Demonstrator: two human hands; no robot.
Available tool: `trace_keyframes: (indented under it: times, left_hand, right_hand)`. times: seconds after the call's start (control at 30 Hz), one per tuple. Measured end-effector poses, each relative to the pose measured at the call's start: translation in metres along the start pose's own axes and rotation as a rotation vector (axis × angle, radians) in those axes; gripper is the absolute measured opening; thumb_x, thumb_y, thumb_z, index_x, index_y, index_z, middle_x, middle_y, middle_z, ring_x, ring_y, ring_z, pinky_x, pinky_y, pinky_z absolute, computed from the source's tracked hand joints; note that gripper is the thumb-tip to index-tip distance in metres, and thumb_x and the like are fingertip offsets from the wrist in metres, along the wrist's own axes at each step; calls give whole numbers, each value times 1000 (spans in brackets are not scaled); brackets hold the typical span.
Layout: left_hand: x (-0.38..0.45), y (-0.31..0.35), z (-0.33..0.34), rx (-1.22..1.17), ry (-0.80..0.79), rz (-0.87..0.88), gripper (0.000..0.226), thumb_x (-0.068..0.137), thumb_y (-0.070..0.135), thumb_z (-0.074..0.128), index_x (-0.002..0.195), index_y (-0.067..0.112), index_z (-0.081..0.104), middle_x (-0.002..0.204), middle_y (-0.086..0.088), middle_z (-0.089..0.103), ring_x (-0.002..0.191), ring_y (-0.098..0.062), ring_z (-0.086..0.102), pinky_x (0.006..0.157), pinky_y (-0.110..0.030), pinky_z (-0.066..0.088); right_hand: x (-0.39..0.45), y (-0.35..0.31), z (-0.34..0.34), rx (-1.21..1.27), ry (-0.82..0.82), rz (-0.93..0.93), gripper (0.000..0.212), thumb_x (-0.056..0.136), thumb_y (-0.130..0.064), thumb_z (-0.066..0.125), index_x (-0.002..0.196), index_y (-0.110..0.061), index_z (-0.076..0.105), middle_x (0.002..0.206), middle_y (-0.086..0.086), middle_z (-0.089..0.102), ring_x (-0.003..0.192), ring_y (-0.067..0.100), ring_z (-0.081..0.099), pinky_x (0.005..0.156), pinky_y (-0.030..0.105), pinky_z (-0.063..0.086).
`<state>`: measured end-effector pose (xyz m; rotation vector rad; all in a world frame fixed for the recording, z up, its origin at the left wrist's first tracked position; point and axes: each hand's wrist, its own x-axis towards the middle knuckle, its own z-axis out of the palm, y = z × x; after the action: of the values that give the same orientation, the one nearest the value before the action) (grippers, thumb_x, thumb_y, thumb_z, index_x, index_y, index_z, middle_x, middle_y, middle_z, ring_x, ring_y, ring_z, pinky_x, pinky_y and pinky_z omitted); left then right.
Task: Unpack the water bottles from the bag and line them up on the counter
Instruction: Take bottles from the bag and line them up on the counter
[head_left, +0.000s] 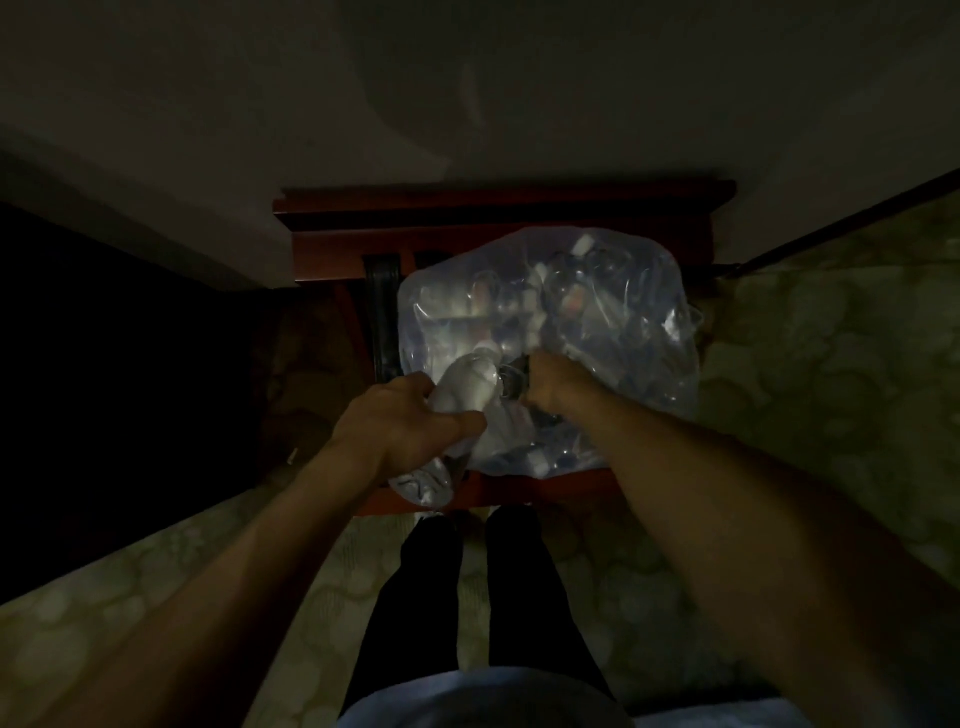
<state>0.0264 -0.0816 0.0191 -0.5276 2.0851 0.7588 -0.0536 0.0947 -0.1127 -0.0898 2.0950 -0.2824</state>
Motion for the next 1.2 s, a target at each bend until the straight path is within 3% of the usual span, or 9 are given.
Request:
trace_keyframes:
  times: [0.1,0.2,0.33,0.5,0.63,0.73,0.8,0.93,1.2]
  left_hand:
    - [-1,5,0,30,-8,-2,64,80,64,61,126,20,55,113,-1,59,94,-21,56,83,-33,47]
    - [-5,7,1,-2,-16,-13,67,79,65,62,126,18,56,118,-4,61,100,-25,59,89,-38,50]
    - [-11,8,1,-34,-18,-32,67,82,63,61,127,14,56,120,-6,60,101,-25,59,87,-35,50]
    - [-15,5,0,-146,-55,-79,68,77,63,65,113,6,63,99,-8,66,87,-22,64,64,-29,45]
    - [-32,15,-9,-198,-68,-13,53,79,58,67,96,8,63,89,-7,64,73,-19,60,57,-27,40]
    - [-46,24,-22,-252,-16,52,54,79,58,68,108,12,64,101,-5,64,82,-17,59,64,-28,43]
    - [-57,30,-34,-309,41,95,63,77,58,70,123,16,60,112,-5,62,92,-19,59,76,-31,50]
    - [-72,38,-57,-401,65,178,67,75,50,77,130,18,56,122,-6,63,102,-22,62,95,-41,53]
    - [-108,43,-77,-659,157,350,54,75,39,80,122,20,61,108,1,70,90,-16,70,77,-35,58]
  right_hand:
    - [-27,0,-2,-120,98,-45,34,90,-27,61,121,-17,55,122,12,61,108,32,61,92,46,51]
    - [-52,-2,-8,-96,87,-126,39,85,-37,68,117,-17,59,117,7,64,101,26,63,86,37,53]
    - [-82,-5,-29,19,142,-83,35,88,-37,65,111,-11,60,108,4,62,92,21,59,69,27,42]
    - [-112,-9,-63,7,264,-6,38,86,-30,68,116,-8,59,119,13,62,105,30,61,78,32,48]
    - [-137,-18,-89,13,323,-59,44,84,-34,68,121,-16,53,121,10,60,107,29,59,83,34,48]
    - [-157,-28,-109,22,346,-71,35,82,-46,64,107,-23,57,113,2,62,103,25,60,86,40,51]
    - [-173,-35,-122,60,393,-94,28,78,-48,64,90,-25,55,102,1,66,95,24,63,79,41,54]
    - [-206,-52,-139,189,489,-138,29,68,-42,71,87,-23,57,88,-2,65,83,19,63,74,44,57]
    - [-257,-82,-153,493,687,-208,29,68,-37,76,87,-22,60,86,-2,68,83,18,67,77,47,58]
